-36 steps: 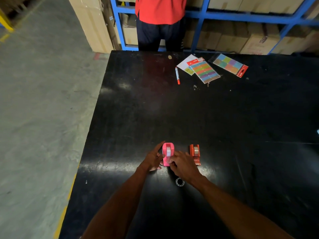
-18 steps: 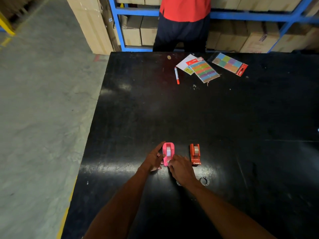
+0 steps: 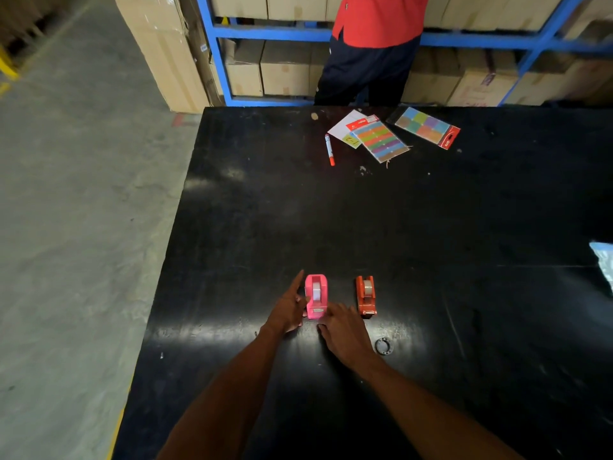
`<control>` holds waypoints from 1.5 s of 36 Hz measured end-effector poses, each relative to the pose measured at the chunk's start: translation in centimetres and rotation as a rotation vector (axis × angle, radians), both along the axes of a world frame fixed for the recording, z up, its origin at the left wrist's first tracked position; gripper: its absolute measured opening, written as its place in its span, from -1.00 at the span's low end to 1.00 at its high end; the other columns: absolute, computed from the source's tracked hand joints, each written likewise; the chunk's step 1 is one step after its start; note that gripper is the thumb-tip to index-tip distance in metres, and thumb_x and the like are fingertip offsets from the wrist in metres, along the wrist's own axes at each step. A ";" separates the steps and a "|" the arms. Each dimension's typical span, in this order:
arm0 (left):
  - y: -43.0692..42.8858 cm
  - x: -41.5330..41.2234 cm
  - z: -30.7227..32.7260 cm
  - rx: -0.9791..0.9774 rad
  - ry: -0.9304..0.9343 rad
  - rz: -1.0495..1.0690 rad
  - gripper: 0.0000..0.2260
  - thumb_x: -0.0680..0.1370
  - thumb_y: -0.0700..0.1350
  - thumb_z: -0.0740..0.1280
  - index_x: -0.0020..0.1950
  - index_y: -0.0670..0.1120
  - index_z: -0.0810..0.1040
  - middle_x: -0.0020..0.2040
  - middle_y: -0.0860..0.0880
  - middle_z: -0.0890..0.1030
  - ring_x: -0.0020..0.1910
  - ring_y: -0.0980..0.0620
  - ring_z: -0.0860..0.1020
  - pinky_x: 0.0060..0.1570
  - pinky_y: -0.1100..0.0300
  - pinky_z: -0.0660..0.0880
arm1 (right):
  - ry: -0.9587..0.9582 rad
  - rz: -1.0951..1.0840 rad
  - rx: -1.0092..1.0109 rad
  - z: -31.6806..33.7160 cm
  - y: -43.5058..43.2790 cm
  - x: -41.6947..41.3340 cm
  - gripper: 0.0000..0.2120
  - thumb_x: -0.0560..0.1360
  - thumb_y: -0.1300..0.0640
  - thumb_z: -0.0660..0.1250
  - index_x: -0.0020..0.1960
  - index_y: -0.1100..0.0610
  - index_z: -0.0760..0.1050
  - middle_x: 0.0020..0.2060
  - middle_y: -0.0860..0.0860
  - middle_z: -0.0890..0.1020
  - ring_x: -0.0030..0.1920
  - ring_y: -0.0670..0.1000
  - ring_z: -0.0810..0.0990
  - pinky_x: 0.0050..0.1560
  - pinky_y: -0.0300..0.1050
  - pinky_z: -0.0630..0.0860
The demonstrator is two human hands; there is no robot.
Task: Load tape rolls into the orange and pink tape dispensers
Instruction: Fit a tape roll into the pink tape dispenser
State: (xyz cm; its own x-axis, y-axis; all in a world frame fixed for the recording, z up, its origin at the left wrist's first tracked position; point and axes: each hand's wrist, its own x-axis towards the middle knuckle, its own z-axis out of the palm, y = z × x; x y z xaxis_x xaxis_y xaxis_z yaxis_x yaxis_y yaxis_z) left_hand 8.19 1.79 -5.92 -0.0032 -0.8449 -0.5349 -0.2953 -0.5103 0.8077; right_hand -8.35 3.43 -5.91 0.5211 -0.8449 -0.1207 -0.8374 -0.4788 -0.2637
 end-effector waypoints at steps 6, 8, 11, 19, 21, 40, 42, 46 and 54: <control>1.5 -0.5 0.5 -0.178 -0.393 0.198 -0.62 0.64 -0.07 0.17 0.46 0.00 0.28 0.30 -0.10 0.56 0.22 -0.15 0.56 0.22 -0.01 0.46 | -0.045 -0.071 -0.031 0.2 1.5 -3.0 -0.94 0.48 0.12 0.39 -0.15 0.05 0.63 -0.19 -0.03 0.59 -0.16 0.00 0.58 -0.09 -0.09 0.52; 2.4 -1.1 1.1 -0.259 -0.492 0.203 -0.74 0.63 -0.05 0.16 0.32 0.02 0.36 0.12 -0.08 0.64 0.06 -0.14 0.62 0.08 -0.03 0.53 | -0.076 -0.109 -0.049 0.3 2.0 -4.2 -0.97 0.48 0.12 0.41 -0.14 0.04 0.62 -0.16 -0.05 0.60 -0.14 -0.03 0.58 -0.07 -0.11 0.51; 4.1 -2.0 1.1 -0.368 -0.551 0.093 -0.88 0.62 -0.01 0.15 0.14 0.06 0.40 -0.06 -0.02 0.66 -0.14 -0.10 0.64 -0.11 -0.02 0.57 | -0.093 -0.166 -0.071 0.1 2.9 -5.7 -0.98 0.50 0.11 0.39 -0.11 0.03 0.59 -0.12 -0.04 0.60 -0.13 -0.01 0.57 -0.06 -0.12 0.48; 8.1 -5.8 0.6 -0.445 -0.540 -0.225 -0.83 0.61 0.05 0.17 0.19 0.11 0.38 0.09 0.06 0.56 -0.04 0.04 0.60 -0.04 0.05 0.57 | 0.029 -0.274 -0.026 -1.0 4.6 -9.2 -0.88 0.56 0.04 0.25 0.05 0.04 0.51 -0.02 0.01 0.57 0.00 0.06 0.54 0.04 -0.04 0.45; 8.4 -6.6 -0.5 -0.437 -0.571 -0.351 -0.72 0.58 0.09 0.20 0.29 0.14 0.33 0.23 0.09 0.44 0.10 0.09 0.54 0.06 0.04 0.57 | 0.043 -0.316 0.016 -0.7 5.0 -10.0 -0.80 0.56 0.02 0.25 0.16 0.02 0.50 0.10 0.03 0.56 0.10 0.05 0.53 0.12 -0.02 0.47; 8.8 -5.1 -0.5 -0.328 -0.557 -0.386 -0.73 0.54 -0.03 0.29 0.25 0.07 0.44 0.22 0.01 0.50 0.11 -0.01 0.55 0.11 0.15 0.48 | -0.085 -0.045 0.298 0.7 4.5 -9.3 -0.66 0.56 -0.09 0.27 0.30 -0.04 0.37 0.24 -0.04 0.45 0.06 -0.04 0.52 0.09 -0.19 0.46; 8.5 -3.0 0.1 -0.346 -0.584 -0.349 -0.69 0.56 -0.03 0.27 0.30 0.02 0.43 0.24 -0.05 0.49 0.11 -0.09 0.56 0.10 0.09 0.49 | -0.123 0.014 0.277 1.5 3.8 -7.3 -0.68 0.57 -0.09 0.25 0.28 -0.01 0.41 0.21 -0.03 0.48 0.08 -0.03 0.53 0.10 -0.16 0.48; 7.5 1.8 0.3 -0.324 -0.647 -0.255 -0.66 0.52 -0.04 0.28 0.29 -0.05 0.44 0.29 -0.12 0.46 0.10 -0.20 0.58 0.02 0.02 0.54 | -0.182 0.078 0.213 2.9 2.0 -2.4 -0.78 0.56 -0.07 0.19 0.14 0.01 0.42 0.08 -0.02 0.51 -0.01 0.02 0.54 -0.04 -0.02 0.52; 4.5 6.0 1.4 -0.238 -0.689 -0.219 -0.67 0.48 -0.07 0.35 0.24 -0.01 0.47 0.22 -0.05 0.48 0.13 -0.15 0.57 0.04 0.02 0.53 | -0.023 0.021 0.235 2.9 -1.6 4.7 -0.58 0.56 0.10 0.24 0.40 0.06 0.32 0.35 0.08 0.43 0.13 0.19 0.59 0.06 0.11 0.57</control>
State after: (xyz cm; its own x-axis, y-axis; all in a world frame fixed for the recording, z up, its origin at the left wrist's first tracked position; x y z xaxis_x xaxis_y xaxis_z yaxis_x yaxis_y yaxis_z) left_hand 14.16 6.29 -4.53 0.0845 -0.9563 -0.2798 -0.8470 -0.2169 0.4853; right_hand -3.70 1.83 -3.02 0.5434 -0.7836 -0.3011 -0.8203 -0.4194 -0.3889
